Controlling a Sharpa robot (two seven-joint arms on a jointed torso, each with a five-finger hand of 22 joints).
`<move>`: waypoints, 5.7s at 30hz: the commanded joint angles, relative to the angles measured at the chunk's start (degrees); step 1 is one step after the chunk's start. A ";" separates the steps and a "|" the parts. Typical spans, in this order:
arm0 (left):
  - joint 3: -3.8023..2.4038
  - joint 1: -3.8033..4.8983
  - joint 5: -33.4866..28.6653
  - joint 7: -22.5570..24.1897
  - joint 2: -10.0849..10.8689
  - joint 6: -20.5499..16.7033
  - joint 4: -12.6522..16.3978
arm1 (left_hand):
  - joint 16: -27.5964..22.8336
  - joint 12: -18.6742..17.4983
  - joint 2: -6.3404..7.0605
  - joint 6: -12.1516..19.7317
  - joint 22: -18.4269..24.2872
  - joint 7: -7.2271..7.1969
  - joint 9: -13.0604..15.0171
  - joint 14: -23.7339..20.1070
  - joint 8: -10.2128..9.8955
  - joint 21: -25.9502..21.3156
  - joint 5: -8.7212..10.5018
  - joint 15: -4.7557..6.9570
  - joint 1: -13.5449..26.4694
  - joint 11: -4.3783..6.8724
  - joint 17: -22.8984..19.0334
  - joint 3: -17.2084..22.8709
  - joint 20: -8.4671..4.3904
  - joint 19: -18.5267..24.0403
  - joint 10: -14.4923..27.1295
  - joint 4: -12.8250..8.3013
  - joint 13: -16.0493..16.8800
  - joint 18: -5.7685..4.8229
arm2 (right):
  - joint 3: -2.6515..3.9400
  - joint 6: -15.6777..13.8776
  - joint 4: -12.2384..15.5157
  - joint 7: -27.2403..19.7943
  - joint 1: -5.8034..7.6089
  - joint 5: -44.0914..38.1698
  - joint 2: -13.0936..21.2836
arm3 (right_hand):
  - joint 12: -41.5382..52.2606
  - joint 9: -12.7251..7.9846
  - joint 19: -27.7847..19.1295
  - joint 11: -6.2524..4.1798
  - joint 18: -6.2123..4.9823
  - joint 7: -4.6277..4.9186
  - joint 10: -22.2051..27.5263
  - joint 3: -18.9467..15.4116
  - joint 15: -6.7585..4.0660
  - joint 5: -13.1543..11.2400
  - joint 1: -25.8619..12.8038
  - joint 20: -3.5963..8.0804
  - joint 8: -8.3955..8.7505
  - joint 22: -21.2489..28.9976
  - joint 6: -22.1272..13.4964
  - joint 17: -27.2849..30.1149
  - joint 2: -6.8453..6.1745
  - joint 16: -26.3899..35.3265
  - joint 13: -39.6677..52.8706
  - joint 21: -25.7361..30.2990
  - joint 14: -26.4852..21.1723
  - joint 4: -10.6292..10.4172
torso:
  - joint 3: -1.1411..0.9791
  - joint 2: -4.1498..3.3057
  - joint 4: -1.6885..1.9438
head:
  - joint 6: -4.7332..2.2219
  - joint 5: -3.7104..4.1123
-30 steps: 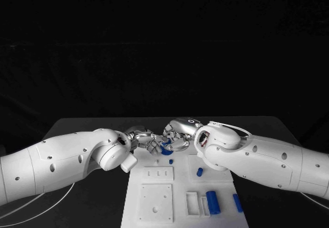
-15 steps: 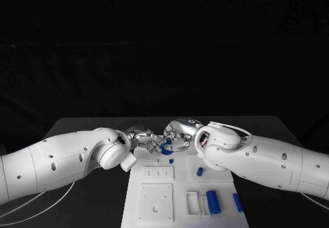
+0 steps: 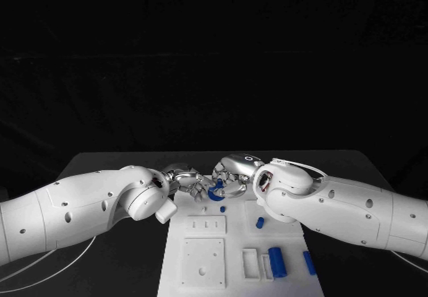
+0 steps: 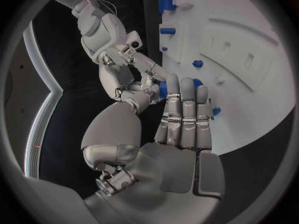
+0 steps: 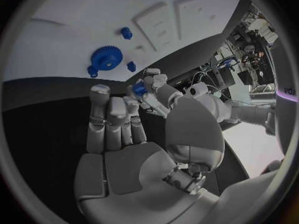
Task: Assemble the parts on the task board
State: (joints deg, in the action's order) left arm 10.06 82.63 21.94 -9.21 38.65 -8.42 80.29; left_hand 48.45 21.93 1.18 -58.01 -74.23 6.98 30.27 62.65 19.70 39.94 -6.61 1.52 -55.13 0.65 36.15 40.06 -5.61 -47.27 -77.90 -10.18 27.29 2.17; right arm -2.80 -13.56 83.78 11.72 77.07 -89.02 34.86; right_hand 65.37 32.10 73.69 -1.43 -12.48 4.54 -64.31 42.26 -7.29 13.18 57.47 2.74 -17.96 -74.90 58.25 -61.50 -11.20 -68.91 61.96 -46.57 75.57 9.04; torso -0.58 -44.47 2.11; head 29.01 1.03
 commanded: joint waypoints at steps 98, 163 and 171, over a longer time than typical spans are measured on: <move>3.80 -1.95 30.02 -12.36 1.66 2.21 7.04 | 26.47 29.90 -0.36 -12.98 -0.40 -8.26 14.49 9.10 2.68 18.54 -12.67 11.42 7.64 6.93 4.52 0.31 -10.13 -11.01 -4.19 -2.62 18.28 0.89 | 1.03 -14.33 -17.86 -18.73 1.50 50.86 4.10 | -16.81 -1.49 -27.97 8.15 -1.57 6.30 19.55 -11.17 10.18 16.92 -4.21 -12.74 4.36 4.91 -9.42 17.34 2.83 29.26 -32.88 23.45 -19.77 6.43 | -0.22 0.23 0.02 | 4.70 -1.23; 3.79 -2.21 31.95 -13.26 0.60 8.80 5.94 | 28.65 32.71 -2.73 -14.32 -1.25 -8.47 13.62 8.89 1.97 18.39 -18.50 10.99 10.32 7.12 2.70 0.94 -10.04 -11.30 -3.37 -3.76 16.38 1.01 | 1.02 -12.85 -18.44 -18.09 1.45 50.34 3.20 | -15.16 -2.03 -28.72 8.47 -2.13 6.47 20.40 -11.38 10.51 20.55 -4.22 -13.62 4.16 4.51 -9.85 18.42 3.28 29.09 -36.27 23.87 -20.33 6.33 | -0.17 0.24 0.04 | 4.92 -1.22; 3.79 -2.22 32.89 -13.60 0.80 8.87 6.19 | 29.04 33.21 -2.86 -14.58 -1.34 -8.59 13.45 9.03 2.17 18.51 -20.18 11.06 10.38 7.26 2.63 0.96 -10.08 -11.51 -3.33 -4.27 16.35 1.06 | 1.02 -12.79 -18.39 -18.09 1.44 50.34 3.23 | -15.08 -2.05 -28.74 8.48 -2.16 6.47 20.43 -11.41 10.52 20.65 -4.25 -13.65 4.14 4.49 -9.85 18.45 3.30 29.06 -36.39 23.88 -20.35 6.30 | -0.16 0.24 0.04 | 4.95 -1.16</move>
State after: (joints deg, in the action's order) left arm 13.23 81.14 53.66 -21.36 39.44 -2.73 86.29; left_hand 77.25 54.97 -0.90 -62.52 -74.92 4.36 43.78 69.98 21.63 58.34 -25.59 9.49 -44.34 5.97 38.87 40.52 -9.30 -58.27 -83.13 -13.62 43.70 2.20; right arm -1.82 -27.04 65.35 -6.13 78.51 -38.40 38.16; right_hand 50.08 30.14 45.10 7.17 -14.21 10.94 -44.23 31.22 3.16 33.57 53.17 -10.85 -13.75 -70.32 48.87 -43.10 -8.36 -39.89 25.61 -23.06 55.69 15.35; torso -0.74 -44.24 2.15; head 33.94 -0.10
